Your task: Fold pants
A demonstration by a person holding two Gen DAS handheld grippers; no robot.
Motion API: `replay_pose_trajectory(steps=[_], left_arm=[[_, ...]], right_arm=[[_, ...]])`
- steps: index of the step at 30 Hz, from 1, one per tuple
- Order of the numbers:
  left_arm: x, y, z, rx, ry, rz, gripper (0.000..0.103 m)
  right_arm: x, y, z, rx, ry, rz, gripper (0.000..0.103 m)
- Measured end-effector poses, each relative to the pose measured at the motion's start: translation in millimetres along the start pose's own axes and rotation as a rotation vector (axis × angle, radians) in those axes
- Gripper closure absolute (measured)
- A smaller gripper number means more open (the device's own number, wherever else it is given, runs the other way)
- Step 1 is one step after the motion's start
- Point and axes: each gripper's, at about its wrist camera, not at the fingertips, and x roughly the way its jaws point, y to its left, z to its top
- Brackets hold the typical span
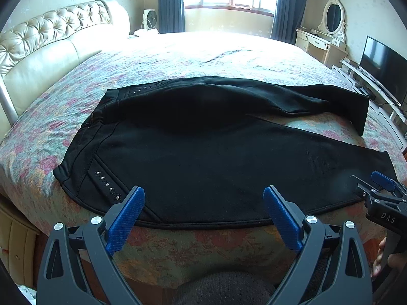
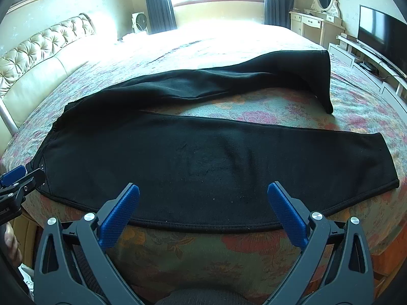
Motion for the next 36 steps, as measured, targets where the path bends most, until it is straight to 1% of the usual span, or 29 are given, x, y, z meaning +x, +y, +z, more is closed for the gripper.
replay_pose_trajectory(steps=[2, 3, 5, 6, 7, 8, 9, 10, 11, 12, 13, 14, 16, 19, 20, 22, 24, 25, 26, 27, 28, 30, 31, 32, 33, 34, 36], left_arm=[[0, 1, 1, -0.002, -0.010, -0.024, 0.010], [0, 2, 2, -0.004, -0.016, -0.044, 0.010], [2, 6, 3, -0.016, -0.018, -0.102, 0.010], [4, 10, 4, -0.026, -0.003, -0.144, 0.010], [7, 12, 6, -0.034, 0.025, -0.177, 0.010], [11, 15, 9, -0.040, 0.057, -0.187, 0.010], [14, 19, 12, -0.039, 0.074, -0.184, 0.010], [14, 25, 17, -0.042, 0.064, -0.157, 0.010], [13, 33, 22, -0.049, 0.041, -0.122, 0.010], [13, 43, 28, -0.060, 0.024, -0.102, 0.010], [15, 56, 35, -0.071, 0.029, -0.097, 0.010], [22, 69, 43, -0.079, 0.057, -0.096, 0.010], [39, 101, 61, -0.104, 0.113, -0.089, 0.010], [72, 161, 94, -0.211, 0.178, -0.106, 0.010], [87, 182, 105, -0.251, 0.208, -0.143, 0.010], [116, 223, 122, -0.354, 0.249, -0.253, 0.010], [145, 263, 134, -0.508, 0.249, -0.345, 0.010], [159, 279, 139, -0.567, 0.245, -0.365, 0.010], [172, 294, 144, -0.602, 0.241, -0.368, 0.010], [185, 306, 151, -0.611, 0.231, -0.353, 0.010], [197, 314, 157, -0.592, 0.223, -0.324, 0.010], [216, 324, 170, -0.523, 0.214, -0.247, 0.010], [225, 326, 177, -0.486, 0.206, -0.222, 0.010], [234, 328, 181, -0.457, 0.200, -0.215, 0.010], [242, 331, 187, -0.438, 0.199, -0.220, 0.010], [251, 334, 191, -0.427, 0.198, -0.252, 0.010], [263, 332, 197, -0.413, 0.198, -0.346, 0.010]], right_arm=[[-9, 1, 3, -0.008, -0.050, -0.012, 0.002], [-17, 2, 4, -0.016, -0.104, -0.020, 0.002], [-31, 4, 7, -0.026, -0.208, -0.036, 0.002], [-33, 4, 7, -0.024, -0.227, -0.031, 0.002], [-31, 3, 6, -0.023, -0.220, -0.014, 0.002], [-25, 2, 7, -0.021, -0.178, 0.010, 0.002], [-18, 2, 10, -0.022, -0.138, 0.012, 0.002], [-12, 2, 10, -0.028, -0.120, 0.005, 0.002], [-11, 3, 9, -0.040, -0.126, -0.011, 0.002], [-12, 4, 8, -0.058, -0.154, -0.037, 0.002], [-13, 7, 8, -0.078, -0.176, -0.052, 0.002], [-12, 9, 8, -0.098, -0.182, -0.057, 0.002], [-3, 12, 13, -0.114, -0.147, -0.039, 0.002], [13, 14, 19, -0.101, -0.098, 0.013, 0.002], [17, 15, 21, -0.097, -0.089, 0.027, 0.002], [24, 18, 26, -0.098, -0.074, 0.058, 0.002], [30, 22, 31, -0.105, -0.068, 0.077, 0.002], [32, 24, 34, -0.111, -0.065, 0.085, 0.002], [36, 26, 37, -0.119, -0.060, 0.094, 0.002], [38, 28, 40, -0.127, -0.057, 0.101, 0.002], [41, 31, 43, -0.136, -0.056, 0.109, 0.002], [46, 34, 47, -0.152, -0.051, 0.120, 0.002], [49, 35, 49, -0.156, -0.046, 0.127, 0.002], [53, 35, 50, -0.152, -0.038, 0.135, 0.002], [57, 34, 51, -0.144, -0.029, 0.143, 0.002], [60, 33, 52, -0.131, -0.018, 0.152, 0.002], [69, 31, 52, -0.101, 0.004, 0.173, 0.002]])
